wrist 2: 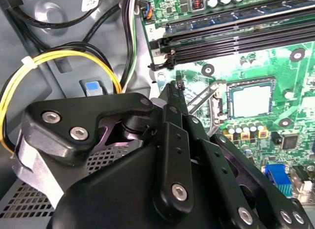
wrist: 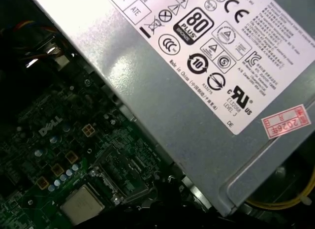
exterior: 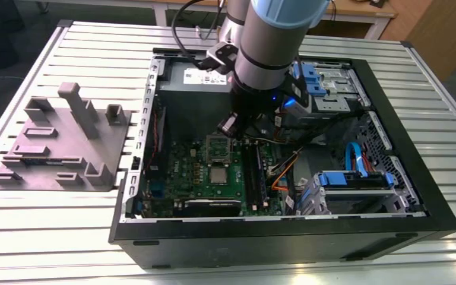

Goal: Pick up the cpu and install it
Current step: 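Close the cpu cover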

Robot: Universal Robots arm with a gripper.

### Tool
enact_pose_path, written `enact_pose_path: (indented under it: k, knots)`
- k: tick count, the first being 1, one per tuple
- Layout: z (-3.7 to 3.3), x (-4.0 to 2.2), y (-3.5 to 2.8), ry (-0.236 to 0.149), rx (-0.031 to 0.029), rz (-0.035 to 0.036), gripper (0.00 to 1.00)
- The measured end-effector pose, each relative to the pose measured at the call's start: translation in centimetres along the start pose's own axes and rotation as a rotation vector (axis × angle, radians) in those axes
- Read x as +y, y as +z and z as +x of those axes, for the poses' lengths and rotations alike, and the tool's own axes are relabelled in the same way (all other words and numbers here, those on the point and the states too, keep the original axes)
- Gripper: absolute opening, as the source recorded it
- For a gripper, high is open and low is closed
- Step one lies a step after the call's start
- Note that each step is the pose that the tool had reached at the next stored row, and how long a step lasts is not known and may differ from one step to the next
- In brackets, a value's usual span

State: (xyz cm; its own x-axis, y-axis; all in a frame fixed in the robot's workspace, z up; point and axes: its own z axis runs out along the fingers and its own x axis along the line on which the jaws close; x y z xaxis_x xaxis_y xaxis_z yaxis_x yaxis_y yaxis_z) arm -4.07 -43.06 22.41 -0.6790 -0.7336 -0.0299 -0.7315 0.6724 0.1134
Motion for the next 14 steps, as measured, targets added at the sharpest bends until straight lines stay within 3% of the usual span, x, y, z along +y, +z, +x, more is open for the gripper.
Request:
enact_pose_path:
  k: [7, 14]
  knots:
    - [0.05, 0.1, -0.29, 0.001, 0.0125, 0.0117, 0.1]
    - [0.19, 0.31, -0.68, 0.001, 0.0137, 0.0127, 0.1]
